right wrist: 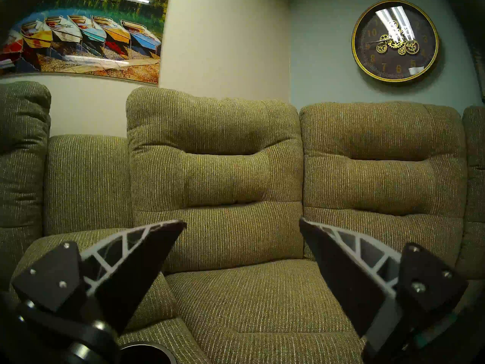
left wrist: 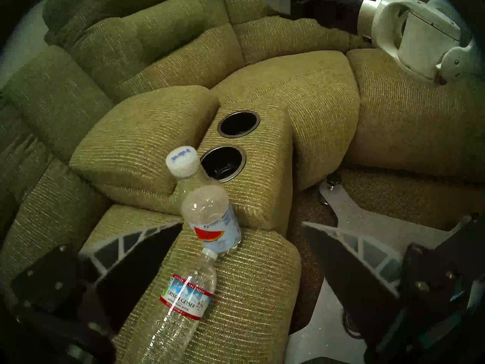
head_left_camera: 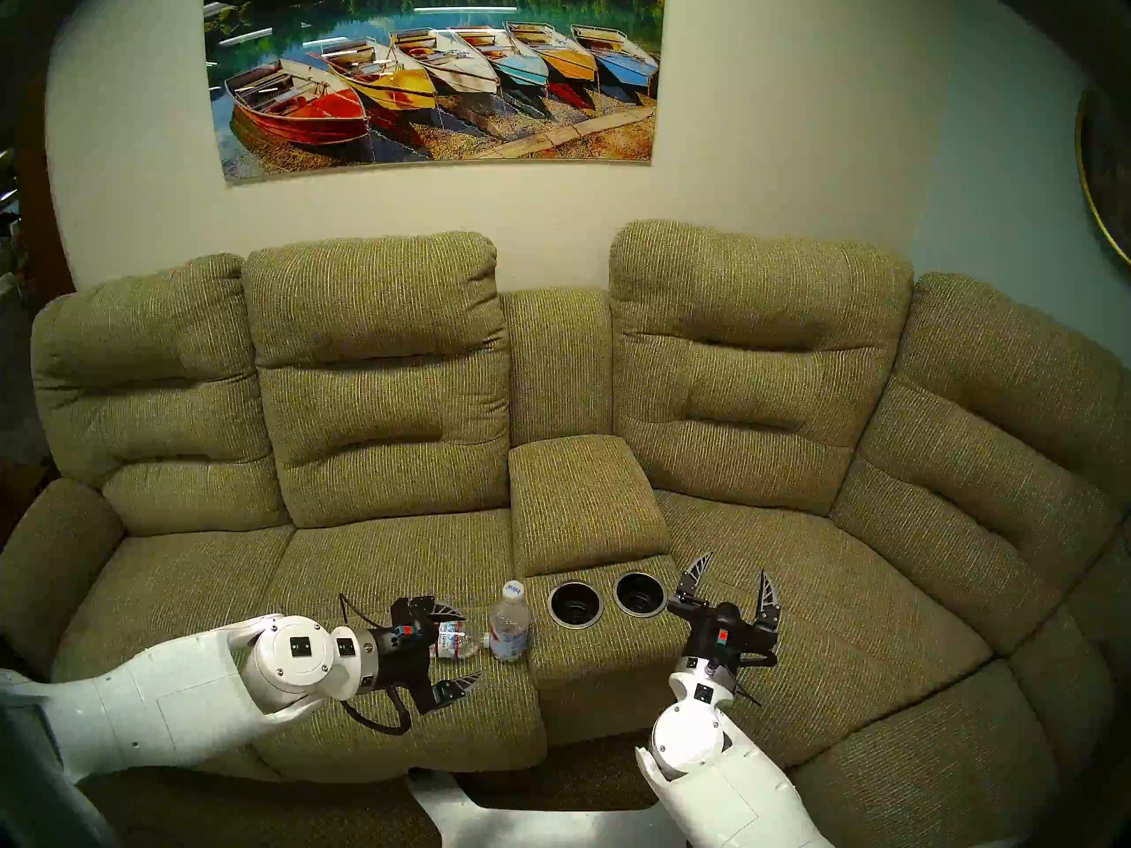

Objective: Put bottles into cup holders

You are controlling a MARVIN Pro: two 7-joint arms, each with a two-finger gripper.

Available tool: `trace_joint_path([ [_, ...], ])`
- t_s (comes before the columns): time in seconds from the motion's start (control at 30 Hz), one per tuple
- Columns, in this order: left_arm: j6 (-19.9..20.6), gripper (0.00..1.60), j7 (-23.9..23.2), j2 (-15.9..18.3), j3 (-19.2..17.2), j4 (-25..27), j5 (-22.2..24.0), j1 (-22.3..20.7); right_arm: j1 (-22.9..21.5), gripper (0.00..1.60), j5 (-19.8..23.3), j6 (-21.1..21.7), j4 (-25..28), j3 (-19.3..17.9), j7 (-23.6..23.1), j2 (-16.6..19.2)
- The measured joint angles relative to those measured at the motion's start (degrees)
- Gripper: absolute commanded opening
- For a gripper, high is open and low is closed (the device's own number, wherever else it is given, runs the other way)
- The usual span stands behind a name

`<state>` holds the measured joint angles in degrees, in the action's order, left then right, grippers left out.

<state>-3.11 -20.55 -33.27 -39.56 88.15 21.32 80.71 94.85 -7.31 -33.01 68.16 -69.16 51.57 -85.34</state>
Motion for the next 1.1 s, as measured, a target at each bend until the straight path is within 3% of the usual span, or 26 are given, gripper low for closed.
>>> trace_joint_path([
  [0.4, -4.53, 1.60, -8.38, -8.10, 1.87, -11.86, -5.30, -7.29, -0.03, 1.60, -0.04, -0.01, -0.13, 0.00, 0.01, -0.02],
  [1.1, -10.04, 1.60, -13.70, -22.73, 6.26, -34.08, -10.19, -19.07, -0.07, 1.60, -0.14, -0.02, -0.47, 0.00, 0.02, -0.08],
])
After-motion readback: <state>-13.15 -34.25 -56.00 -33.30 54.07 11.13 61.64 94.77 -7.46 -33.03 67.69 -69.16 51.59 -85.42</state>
